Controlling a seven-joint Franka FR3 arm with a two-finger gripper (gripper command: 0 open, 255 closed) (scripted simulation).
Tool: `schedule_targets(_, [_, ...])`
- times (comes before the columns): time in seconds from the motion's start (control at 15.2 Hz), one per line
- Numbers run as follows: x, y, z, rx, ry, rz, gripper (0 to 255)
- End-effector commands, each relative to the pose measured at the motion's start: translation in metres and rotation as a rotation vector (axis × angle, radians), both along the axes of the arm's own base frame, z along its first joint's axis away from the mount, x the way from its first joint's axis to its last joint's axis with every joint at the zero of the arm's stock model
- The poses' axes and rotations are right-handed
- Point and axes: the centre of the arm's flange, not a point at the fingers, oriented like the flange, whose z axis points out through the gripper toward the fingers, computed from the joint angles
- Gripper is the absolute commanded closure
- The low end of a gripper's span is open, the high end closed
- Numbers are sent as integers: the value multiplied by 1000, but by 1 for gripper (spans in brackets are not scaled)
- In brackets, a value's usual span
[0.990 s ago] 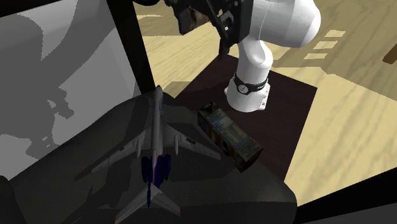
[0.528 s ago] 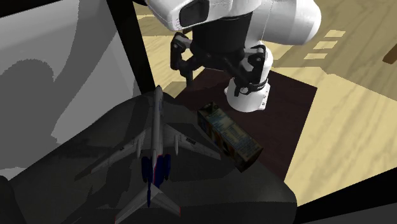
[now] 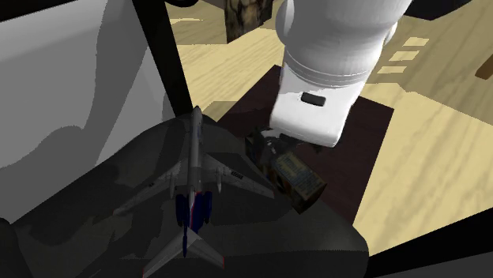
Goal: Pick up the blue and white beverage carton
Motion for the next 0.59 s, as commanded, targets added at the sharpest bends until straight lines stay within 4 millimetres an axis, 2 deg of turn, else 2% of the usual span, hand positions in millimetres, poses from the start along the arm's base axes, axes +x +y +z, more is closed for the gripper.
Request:
schedule_targets(0.0, [-6, 15, -20, 21, -6, 165, 0])
schedule_targets(0.53, [-7, 17, -62, 23, -7, 181, 0])
